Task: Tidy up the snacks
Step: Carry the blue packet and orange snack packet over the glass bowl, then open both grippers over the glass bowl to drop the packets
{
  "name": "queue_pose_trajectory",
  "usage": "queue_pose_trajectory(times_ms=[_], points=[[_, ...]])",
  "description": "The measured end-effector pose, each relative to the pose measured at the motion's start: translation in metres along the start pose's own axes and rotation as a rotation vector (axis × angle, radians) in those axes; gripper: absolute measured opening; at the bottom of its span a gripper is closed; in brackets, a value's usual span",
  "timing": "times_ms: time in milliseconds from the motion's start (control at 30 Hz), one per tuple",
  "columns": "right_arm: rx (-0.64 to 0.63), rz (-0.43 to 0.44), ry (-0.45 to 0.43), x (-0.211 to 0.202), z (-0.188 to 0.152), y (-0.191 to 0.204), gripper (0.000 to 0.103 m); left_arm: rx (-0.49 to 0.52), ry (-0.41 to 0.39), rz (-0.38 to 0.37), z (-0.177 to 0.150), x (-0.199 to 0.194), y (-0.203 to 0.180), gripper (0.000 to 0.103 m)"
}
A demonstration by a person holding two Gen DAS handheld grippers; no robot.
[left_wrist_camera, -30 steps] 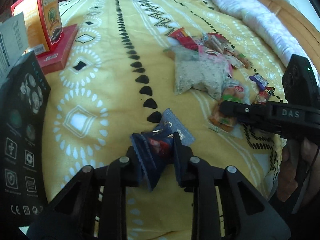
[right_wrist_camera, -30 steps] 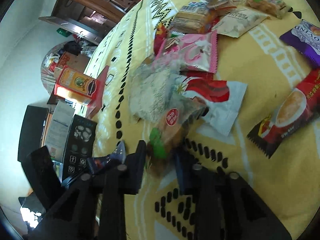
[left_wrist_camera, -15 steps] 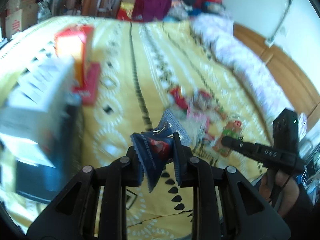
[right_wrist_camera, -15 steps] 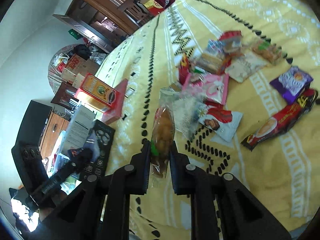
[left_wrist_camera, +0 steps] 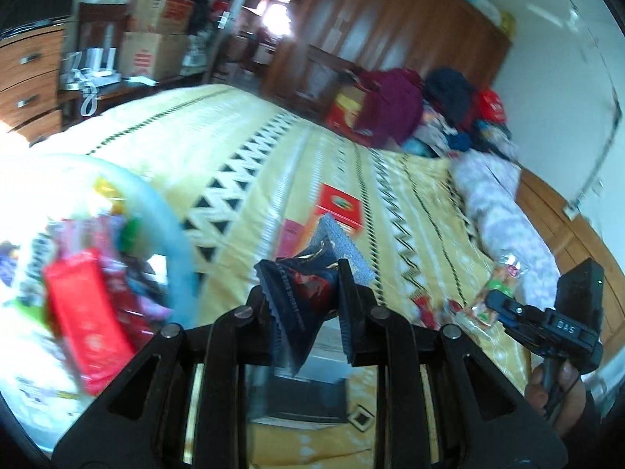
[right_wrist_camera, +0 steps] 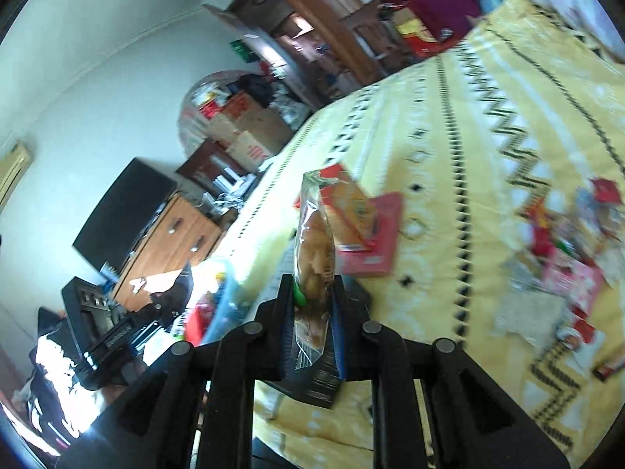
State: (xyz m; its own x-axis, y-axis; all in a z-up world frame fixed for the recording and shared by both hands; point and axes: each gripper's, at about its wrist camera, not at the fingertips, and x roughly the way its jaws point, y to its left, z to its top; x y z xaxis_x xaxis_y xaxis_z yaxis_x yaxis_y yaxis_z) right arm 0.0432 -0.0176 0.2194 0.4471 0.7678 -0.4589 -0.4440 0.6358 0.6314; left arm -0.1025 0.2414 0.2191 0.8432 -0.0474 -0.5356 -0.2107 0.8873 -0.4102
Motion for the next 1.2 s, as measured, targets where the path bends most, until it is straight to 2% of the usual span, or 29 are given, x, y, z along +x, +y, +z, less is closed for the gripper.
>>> queue_pose_trajectory(times_ms=[233, 400, 567, 700, 767, 800, 900, 933, 1067, 1167, 1200], points=[[-0.14, 0.121, 0.12, 0.086, 0.002, 0.097, 0.019, -0.11, -0.046, 0.116, 0.005, -0.023, 0.07, 0.024], [-0.227, 0.182, 0.232, 0.152, -0.016, 0.159, 0.019, -0.159, -0.037, 0.165, -0.001, -0.025, 0.095, 0.024], [-0.275, 0.201, 0.328, 0.212, -0.038, 0.196, 0.019, -0.189, -0.019, 0.187, -0.007, -0.027, 0.116, 0.024], [-0.312, 0.208, 0.383, 0.241, -0.051, 0.215, 0.019, -0.212, -0.01, 0.196, -0.011, -0.029, 0.129, 0.024], [-0.322, 0.194, 0.396, 0.251, -0.052, 0.219, 0.024, -0.232, -0.016, 0.202, -0.011, -0.031, 0.136, 0.026], [-0.324, 0.175, 0.396, 0.255, -0.053, 0.222, 0.033, -0.245, -0.015, 0.211, -0.011, -0.033, 0.139, 0.031], [-0.343, 0.132, 0.361, 0.247, -0.05, 0.224, 0.057, -0.273, -0.033, 0.243, -0.014, -0.04, 0.146, 0.058], [-0.362, 0.124, 0.347, 0.24, -0.047, 0.227, 0.057, -0.28, -0.049, 0.251, -0.015, -0.044, 0.147, 0.062], [-0.415, 0.115, 0.313, 0.207, -0.052, 0.229, 0.057, -0.262, -0.051, 0.23, -0.013, -0.049, 0.14, 0.064], [-0.397, 0.108, 0.301, 0.181, -0.062, 0.215, 0.057, -0.243, -0.056, 0.207, -0.011, -0.05, 0.129, 0.065], [-0.378, 0.1, 0.296, 0.173, -0.066, 0.207, 0.062, -0.238, -0.057, 0.198, -0.01, -0.051, 0.126, 0.065]])
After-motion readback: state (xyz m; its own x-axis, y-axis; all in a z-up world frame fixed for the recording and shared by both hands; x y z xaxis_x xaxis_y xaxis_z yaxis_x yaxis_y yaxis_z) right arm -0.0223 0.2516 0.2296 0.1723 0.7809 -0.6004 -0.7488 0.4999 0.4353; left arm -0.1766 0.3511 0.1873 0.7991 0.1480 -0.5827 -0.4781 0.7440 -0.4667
